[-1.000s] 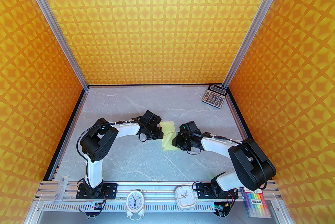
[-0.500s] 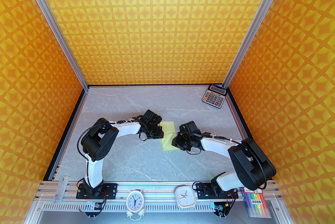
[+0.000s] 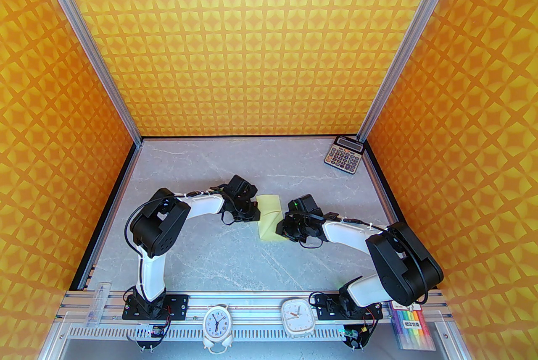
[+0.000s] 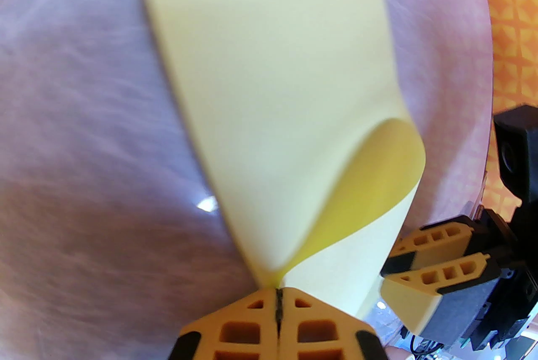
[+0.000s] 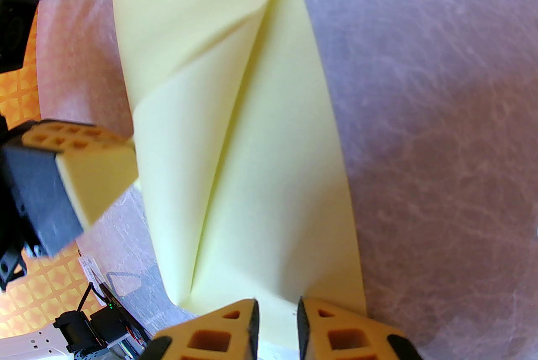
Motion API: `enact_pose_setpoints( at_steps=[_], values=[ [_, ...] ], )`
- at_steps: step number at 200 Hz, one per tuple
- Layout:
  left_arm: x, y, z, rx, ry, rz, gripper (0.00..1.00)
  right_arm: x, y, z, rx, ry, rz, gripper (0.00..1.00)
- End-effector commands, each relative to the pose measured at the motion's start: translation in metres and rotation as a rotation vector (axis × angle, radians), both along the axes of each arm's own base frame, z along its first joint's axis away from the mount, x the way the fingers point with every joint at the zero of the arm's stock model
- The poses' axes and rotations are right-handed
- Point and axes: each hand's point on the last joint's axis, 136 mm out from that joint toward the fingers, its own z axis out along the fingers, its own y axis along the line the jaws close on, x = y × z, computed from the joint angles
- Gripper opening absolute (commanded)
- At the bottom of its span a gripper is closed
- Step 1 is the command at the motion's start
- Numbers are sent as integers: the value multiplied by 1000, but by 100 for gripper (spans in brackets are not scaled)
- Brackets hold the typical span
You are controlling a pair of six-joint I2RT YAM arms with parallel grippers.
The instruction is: Fold a paper plane with a square sheet of paper (fold left side to right side)
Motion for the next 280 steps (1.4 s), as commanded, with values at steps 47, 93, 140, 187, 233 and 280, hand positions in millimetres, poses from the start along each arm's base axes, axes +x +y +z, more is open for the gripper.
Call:
enact_pose_setpoints(
  at_steps=[47,93,140,187,233,280],
  values=[
    [4,-7,9,-17,-14,-28,0,-2,-2,-8,-33,16,15,24],
    [-2,-12,14,-34,-11,-47,0,-1,-1,-8,-32,14,16,24],
    [-4,-12,18,-52,-8,-31,0,-1,-1,-8,-33,14,16,24],
    [-17,-22,26,-68,-11,-49,0,-2,-3,-9,-36,16,14,24],
    [-20,-21,21,-56,-4,-57,0,-2,-2,-9,-34,13,13,24],
    [-16,-19,16,-32,-14,-68,0,-3,-3,-9,-32,15,14,24]
  ],
)
